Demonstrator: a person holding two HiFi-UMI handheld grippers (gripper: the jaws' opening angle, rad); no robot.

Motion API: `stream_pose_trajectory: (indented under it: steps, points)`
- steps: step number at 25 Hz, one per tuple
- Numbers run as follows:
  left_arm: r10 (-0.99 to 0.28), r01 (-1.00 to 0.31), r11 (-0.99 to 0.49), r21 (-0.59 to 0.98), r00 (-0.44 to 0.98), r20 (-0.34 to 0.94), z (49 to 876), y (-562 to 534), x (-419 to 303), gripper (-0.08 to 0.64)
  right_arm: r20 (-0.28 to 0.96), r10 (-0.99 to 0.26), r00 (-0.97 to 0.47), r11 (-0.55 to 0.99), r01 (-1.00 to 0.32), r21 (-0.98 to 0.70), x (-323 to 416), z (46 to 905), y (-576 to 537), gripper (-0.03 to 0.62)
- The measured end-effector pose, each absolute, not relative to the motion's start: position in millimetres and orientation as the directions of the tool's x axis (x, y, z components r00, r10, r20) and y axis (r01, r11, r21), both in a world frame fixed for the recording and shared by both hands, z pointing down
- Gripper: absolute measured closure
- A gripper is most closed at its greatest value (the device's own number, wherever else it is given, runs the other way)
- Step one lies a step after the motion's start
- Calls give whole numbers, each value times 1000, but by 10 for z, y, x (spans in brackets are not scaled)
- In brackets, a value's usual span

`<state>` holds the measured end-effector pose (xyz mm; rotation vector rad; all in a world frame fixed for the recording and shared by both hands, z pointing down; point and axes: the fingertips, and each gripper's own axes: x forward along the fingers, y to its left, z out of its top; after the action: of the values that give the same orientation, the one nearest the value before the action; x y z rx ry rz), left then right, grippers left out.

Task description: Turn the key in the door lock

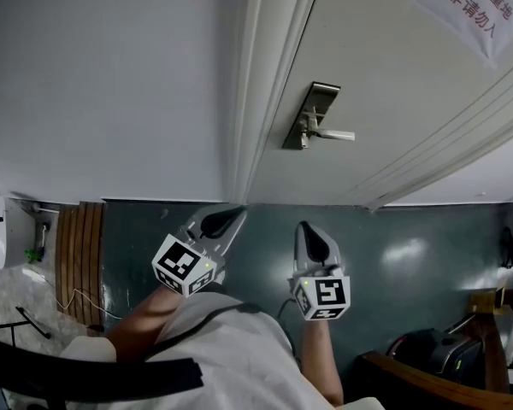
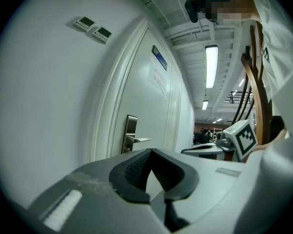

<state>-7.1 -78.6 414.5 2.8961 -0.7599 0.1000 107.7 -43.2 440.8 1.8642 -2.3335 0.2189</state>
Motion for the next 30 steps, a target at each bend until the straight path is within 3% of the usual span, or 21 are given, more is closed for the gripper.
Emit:
stream_pose_trajectory:
  steps: [16, 30]
  points:
    - [-404, -416, -897, 149, 909, 105, 4236, -1546, -305, 554, 241, -963, -118, 116, -993, -22, 943, 4540, -1174, 584]
    - [-442, -456, -878, 149, 889, 116, 4307, -1698, -372, 554, 206, -969, -135, 96, -977, -191, 1122, 4673, -1486, 584]
